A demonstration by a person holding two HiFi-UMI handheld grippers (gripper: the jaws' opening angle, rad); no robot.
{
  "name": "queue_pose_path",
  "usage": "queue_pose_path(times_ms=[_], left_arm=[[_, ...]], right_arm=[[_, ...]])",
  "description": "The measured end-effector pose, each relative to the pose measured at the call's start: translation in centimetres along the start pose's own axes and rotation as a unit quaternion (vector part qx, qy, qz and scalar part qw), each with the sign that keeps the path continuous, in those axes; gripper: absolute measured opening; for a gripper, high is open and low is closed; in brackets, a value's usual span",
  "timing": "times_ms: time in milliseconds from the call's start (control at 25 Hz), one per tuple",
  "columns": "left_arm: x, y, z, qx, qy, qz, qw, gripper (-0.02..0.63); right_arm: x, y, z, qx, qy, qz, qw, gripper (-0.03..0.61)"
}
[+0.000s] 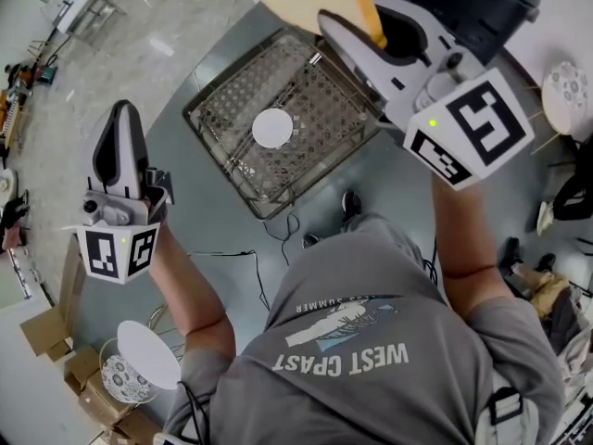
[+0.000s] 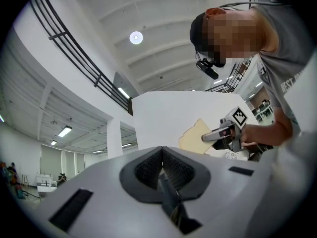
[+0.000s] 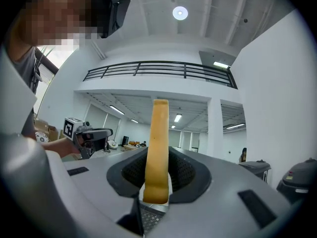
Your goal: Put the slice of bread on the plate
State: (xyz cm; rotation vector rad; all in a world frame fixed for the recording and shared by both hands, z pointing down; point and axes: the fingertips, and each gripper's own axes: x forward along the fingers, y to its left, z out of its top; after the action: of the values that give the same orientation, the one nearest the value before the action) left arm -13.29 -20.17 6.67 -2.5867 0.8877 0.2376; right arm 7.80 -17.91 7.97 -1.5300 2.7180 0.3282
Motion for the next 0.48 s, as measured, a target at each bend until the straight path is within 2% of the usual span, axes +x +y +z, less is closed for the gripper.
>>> queue_pose_path(times_ms=[160,480], left_arm=[[1.1,0.0,-1.9,0.001,0.012,0.018,0.9998,0.008],[2.5,-0.1,-3.6,0.008,0.031,0.056,0.9979,0.008]], right_arm=[[1.7,-1.3,-1.8,0.005,0.0,0.026,1.0,0.089],[4.0,-2.8,-3.3,0.01,-0.005,0.077,0.997,0.089]])
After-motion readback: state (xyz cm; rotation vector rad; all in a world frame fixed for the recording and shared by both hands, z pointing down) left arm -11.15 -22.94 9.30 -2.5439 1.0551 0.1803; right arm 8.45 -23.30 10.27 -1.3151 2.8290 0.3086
